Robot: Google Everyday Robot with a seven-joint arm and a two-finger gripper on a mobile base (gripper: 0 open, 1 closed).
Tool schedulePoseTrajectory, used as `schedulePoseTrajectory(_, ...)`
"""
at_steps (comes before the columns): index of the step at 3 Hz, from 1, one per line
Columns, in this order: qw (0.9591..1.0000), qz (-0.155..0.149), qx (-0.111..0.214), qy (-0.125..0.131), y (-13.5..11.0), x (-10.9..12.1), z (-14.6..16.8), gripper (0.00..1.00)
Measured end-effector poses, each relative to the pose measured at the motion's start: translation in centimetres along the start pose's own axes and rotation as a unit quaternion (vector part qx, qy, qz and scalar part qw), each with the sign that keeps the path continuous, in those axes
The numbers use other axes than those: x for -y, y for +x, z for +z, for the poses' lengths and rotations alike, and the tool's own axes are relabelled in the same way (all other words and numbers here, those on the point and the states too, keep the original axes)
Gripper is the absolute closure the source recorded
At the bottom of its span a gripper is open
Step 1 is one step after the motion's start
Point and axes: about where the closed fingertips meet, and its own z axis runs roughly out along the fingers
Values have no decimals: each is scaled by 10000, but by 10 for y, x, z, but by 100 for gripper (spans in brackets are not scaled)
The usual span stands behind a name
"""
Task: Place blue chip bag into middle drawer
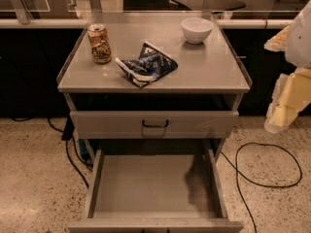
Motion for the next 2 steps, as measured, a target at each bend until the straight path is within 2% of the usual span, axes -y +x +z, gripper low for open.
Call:
schedulePoseTrajectory(1,10000,-41,77,9,-2,2,9,0)
schedulePoseTrajectory(2,9993,-272,257,-24,-6,15,34,0)
